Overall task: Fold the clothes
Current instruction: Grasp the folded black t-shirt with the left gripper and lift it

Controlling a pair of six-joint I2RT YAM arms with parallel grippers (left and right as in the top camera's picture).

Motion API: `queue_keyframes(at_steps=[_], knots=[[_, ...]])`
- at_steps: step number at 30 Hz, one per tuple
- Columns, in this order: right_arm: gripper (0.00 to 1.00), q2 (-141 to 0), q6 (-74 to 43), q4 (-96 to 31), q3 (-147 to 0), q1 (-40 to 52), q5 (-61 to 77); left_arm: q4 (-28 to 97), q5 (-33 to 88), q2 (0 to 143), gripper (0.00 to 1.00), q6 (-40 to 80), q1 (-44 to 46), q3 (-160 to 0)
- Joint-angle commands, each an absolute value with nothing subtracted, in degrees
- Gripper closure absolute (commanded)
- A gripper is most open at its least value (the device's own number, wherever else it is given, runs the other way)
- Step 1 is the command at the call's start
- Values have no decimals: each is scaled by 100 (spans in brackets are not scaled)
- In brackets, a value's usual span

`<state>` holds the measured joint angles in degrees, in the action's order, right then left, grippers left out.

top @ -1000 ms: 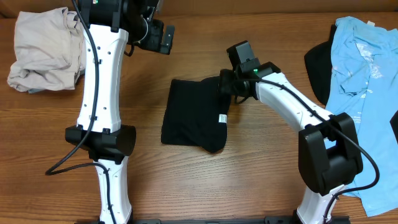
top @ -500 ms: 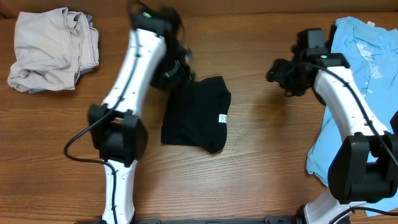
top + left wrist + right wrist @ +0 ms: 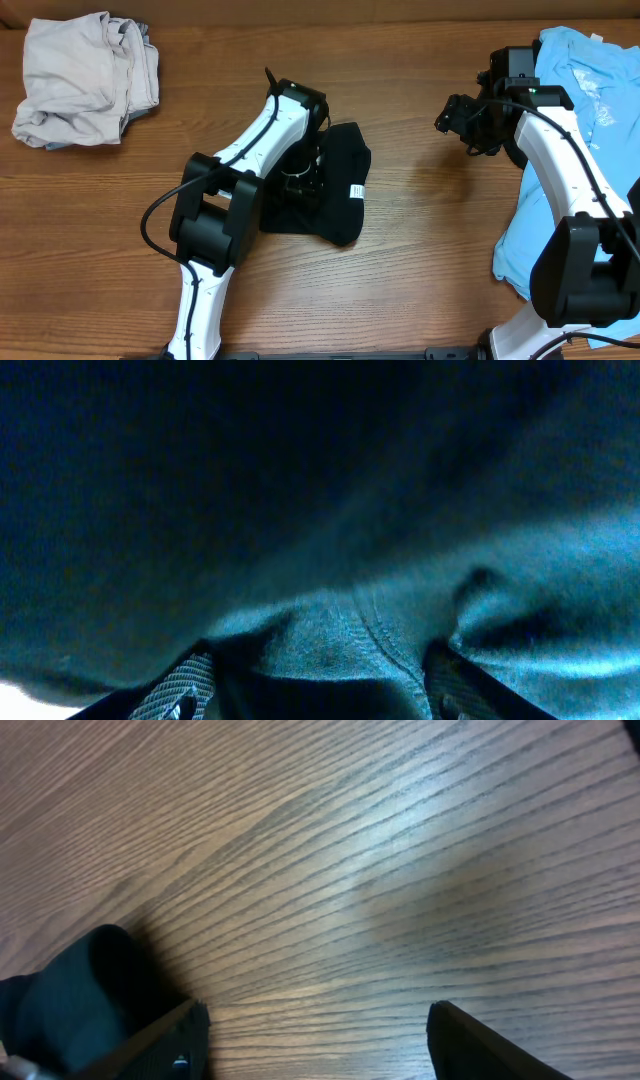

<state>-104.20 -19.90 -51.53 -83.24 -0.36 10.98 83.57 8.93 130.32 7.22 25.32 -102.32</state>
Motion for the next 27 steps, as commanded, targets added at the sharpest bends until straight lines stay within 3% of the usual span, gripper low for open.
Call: queue_keyframes(at_steps=[1,8,12,18,21,27], knots=[[26,-10309,-1922,-5109,-8440,-49,1052,8167,803,13006,32,1011,2633,-9948],[25,-10309,-1925,-5070,-8440,-51,1037,7446,-161,13006,22,1181,2611,-9557],[25,-10309,-1925,-5068,-8440,-49,1039,6969,-1356,13008,0,1164,2526,-9535],[25,-10309,-1929,-5068,-8440,-49,1039,6029,-2705,13006,0,23,2290,-9553],[25,-10309,-1929,-5068,-8440,-49,1039,6007,-2609,13006,0,-261,2274,-9800],[25,-10309,-1925,-5068,-8440,-49,1035,7203,-731,12835,0,-1052,2574,-11367]])
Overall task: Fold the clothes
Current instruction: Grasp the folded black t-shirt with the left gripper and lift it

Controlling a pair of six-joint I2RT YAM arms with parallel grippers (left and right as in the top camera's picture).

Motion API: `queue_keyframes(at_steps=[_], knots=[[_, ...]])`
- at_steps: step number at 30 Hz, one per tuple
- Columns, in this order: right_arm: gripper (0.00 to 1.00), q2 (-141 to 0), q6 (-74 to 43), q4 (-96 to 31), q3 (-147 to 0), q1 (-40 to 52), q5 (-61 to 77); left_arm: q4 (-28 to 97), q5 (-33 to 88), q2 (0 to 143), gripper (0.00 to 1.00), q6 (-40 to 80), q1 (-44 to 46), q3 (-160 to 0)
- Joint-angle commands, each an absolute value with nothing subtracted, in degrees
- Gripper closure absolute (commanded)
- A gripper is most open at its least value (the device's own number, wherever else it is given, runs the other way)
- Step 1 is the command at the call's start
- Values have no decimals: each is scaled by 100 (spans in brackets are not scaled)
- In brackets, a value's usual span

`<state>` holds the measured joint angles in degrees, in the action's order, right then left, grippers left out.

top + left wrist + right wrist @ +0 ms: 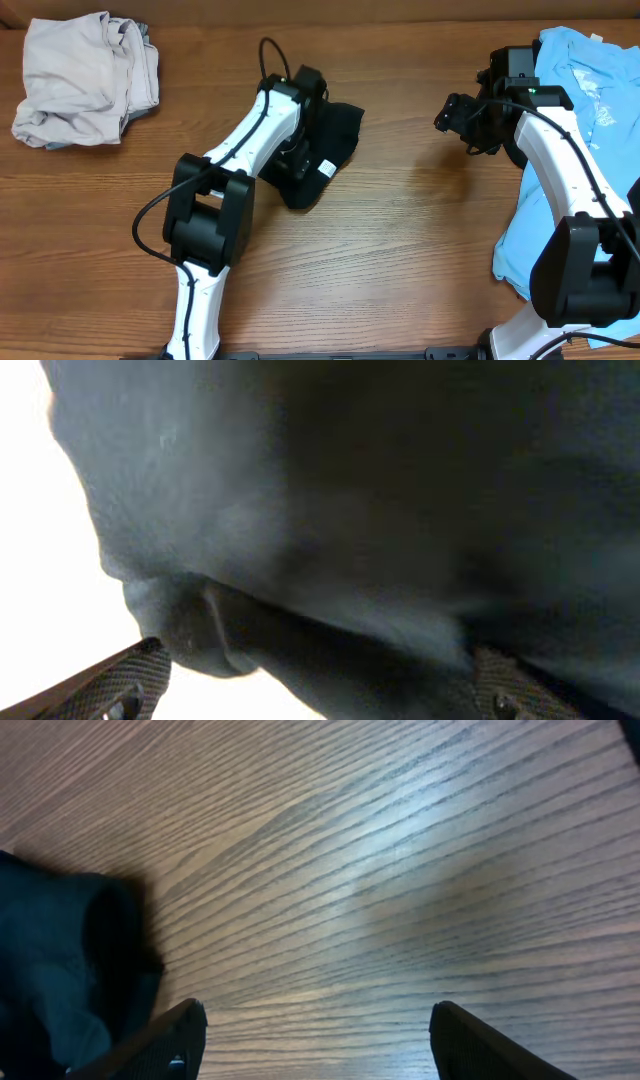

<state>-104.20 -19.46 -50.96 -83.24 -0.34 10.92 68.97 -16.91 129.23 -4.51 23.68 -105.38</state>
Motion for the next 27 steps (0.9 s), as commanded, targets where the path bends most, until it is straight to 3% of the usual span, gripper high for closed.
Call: queue_keyframes(at_steps=[1,9,27], knots=[[25,-10309,-1925,-5068,-8440,-49,1035,7282,-563,12818,0,-1076,2609,-11472],[24,-10309,-1922,-5070,-8438,-49,1031,7459,-143,12814,0,-1076,3100,-11500],[23,-10309,-1922,-5092,-8438,-49,1015,5100,-460,12814,2,-1028,3240,-9769]])
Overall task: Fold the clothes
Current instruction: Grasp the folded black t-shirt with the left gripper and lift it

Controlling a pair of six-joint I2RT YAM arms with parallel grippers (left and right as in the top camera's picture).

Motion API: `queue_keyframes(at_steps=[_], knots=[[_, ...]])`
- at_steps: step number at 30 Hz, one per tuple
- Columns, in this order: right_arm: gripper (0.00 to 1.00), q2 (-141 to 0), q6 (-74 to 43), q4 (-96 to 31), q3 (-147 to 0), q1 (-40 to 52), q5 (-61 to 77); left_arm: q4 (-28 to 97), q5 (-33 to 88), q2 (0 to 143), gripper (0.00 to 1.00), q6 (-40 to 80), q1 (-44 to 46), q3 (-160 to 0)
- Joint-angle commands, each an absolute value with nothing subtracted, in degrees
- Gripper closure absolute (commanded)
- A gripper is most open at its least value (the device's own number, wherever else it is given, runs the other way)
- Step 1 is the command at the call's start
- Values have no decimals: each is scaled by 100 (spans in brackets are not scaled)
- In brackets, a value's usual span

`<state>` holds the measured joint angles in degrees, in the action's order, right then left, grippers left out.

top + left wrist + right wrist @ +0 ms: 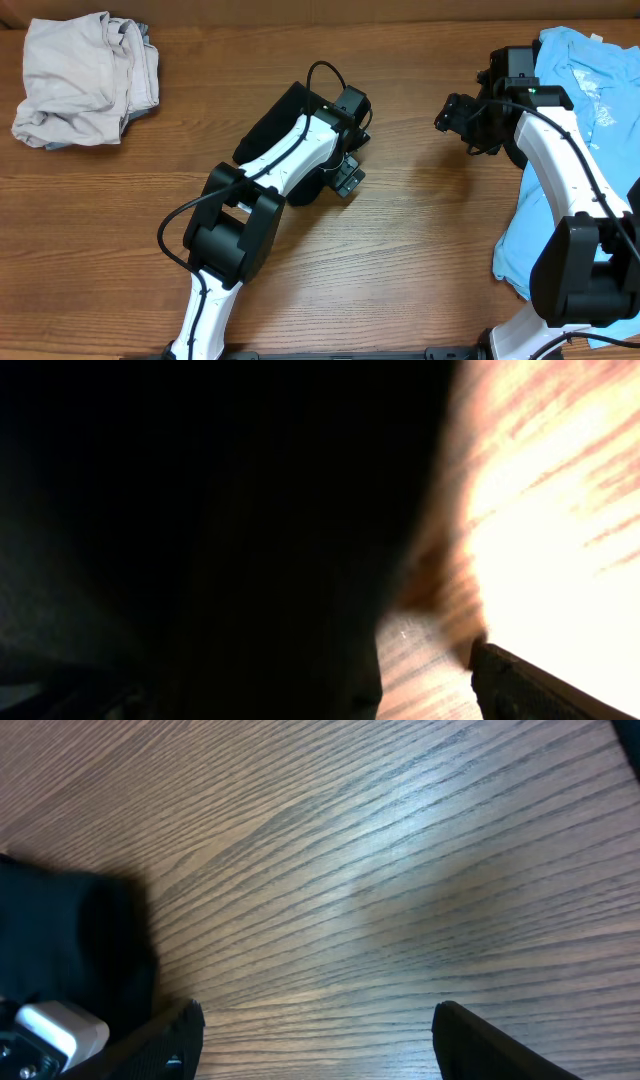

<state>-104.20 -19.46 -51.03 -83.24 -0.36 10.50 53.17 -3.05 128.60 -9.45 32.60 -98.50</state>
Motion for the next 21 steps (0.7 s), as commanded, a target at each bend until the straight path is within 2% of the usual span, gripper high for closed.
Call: queue_keyframes(at_steps=[1,3,6,10,12,14,18,21], knots=[[23,-10309,-1922,-5092,-8438,-49,1015,5037,-493,12814,4,-1028,3232,-9767],[23,-10309,-1922,-5089,-8438,-49,1015,4952,-515,12814,10,-1028,3216,-9762],[23,-10309,-1920,-5085,-8438,-49,1013,4899,-510,12814,39,-1028,3212,-9743],[23,-10309,-1920,-5074,-8438,-49,1013,4856,-510,12814,65,-1028,3201,-9690],[23,-10309,-1922,-5068,-8438,-49,1013,4814,-510,12814,83,-1028,3192,-9657],[22,-10309,-1920,-5070,-8438,-49,1011,4786,-510,12814,96,-1002,3179,-9653],[22,-10309,-1918,-5070,-8438,-49,1011,4866,-510,12811,96,-722,3140,-9793],[22,-10309,-1918,-5072,-8438,-49,1013,5437,-510,12801,96,-615,3028,-10328]])
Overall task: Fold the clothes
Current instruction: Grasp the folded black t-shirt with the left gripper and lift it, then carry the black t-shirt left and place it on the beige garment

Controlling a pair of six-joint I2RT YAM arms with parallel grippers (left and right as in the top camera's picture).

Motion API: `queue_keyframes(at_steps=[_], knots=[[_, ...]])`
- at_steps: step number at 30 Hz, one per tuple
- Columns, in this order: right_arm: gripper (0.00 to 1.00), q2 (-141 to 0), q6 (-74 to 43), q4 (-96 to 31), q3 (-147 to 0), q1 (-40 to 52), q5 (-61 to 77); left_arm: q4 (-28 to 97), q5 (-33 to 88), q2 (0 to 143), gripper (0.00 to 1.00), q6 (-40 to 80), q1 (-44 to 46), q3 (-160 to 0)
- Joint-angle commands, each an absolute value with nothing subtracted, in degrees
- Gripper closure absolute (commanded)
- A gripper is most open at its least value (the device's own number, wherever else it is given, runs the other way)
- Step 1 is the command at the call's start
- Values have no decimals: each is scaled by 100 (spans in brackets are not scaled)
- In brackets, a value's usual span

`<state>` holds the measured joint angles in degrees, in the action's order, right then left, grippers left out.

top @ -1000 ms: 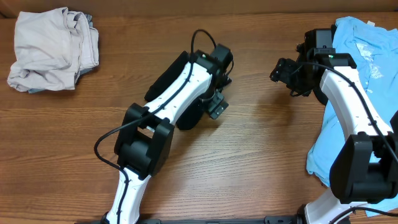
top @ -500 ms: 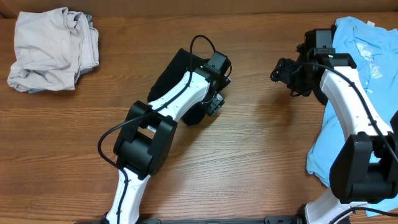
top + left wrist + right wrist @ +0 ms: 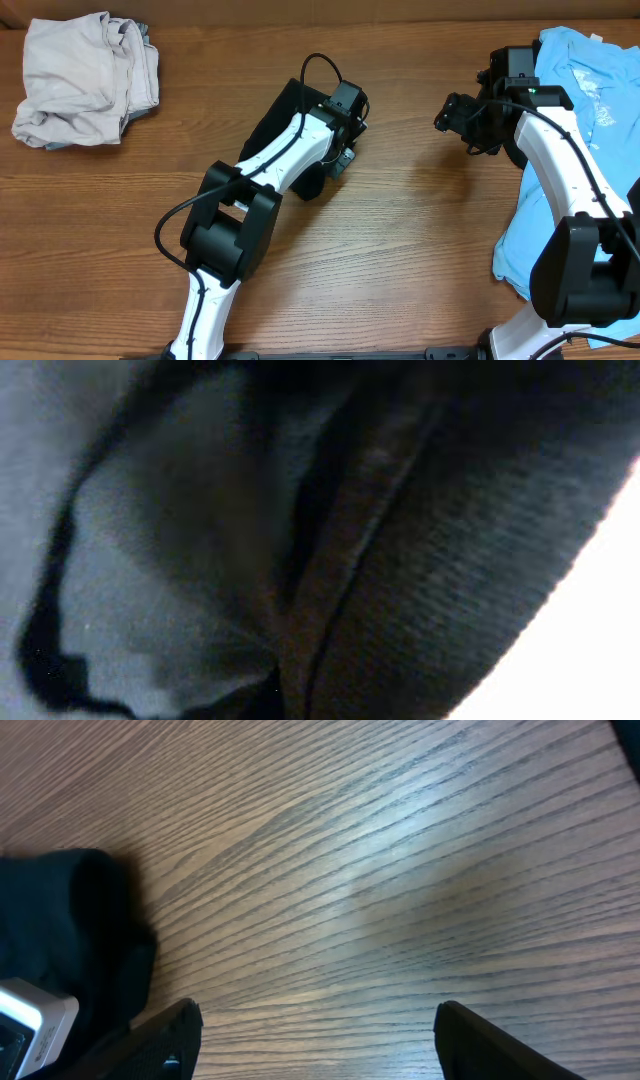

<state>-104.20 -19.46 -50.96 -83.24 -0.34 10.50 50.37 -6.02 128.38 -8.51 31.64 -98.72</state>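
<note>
A black garment [image 3: 285, 125] lies bunched in the middle of the table, partly under my left arm. My left gripper [image 3: 343, 152] is at the garment's right edge. Dark fabric [image 3: 300, 540] fills the left wrist view and hides the fingers, so I cannot tell their state. My right gripper [image 3: 447, 116] hovers over bare wood to the right of it. It is open [image 3: 315, 1050] with nothing between the fingers. The garment's edge [image 3: 60, 940] shows at the left of the right wrist view.
A crumpled beige pile of clothes [image 3: 85, 75] lies at the far left corner. A light blue shirt [image 3: 585, 120] is spread along the right edge, under the right arm. Wooden table [image 3: 420, 260] all around.
My left gripper has shifted a little farther back along the garment's right edge. Fabric now fills the left wrist view where bright wood showed before. The right arm has not moved.
The black garment lay spread to the right of my left arm, my gripper down on its middle. Then it was gathered farther back. Later most of it lay back and left of the arm, and now it is a narrower bunch there. The right gripper stayed open.
</note>
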Motion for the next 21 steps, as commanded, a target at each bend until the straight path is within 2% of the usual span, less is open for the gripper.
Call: queue_keyframes(at_steps=[1,10,17,21], knots=[[22,-10309,-1918,-5072,-8438,-49,1013,5704,-513,12796,96,-611,2969,-10593],[22,-10309,-1920,-5074,-8438,-49,1015,7789,-843,12792,96,-624,2134,-13555],[22,-10309,-1920,-5124,-8438,-49,1017,8311,-1273,12790,96,-668,1304,-15308],[22,-10309,-1920,-5186,-8438,-49,1017,8359,-1691,12790,96,-777,808,-15740]])
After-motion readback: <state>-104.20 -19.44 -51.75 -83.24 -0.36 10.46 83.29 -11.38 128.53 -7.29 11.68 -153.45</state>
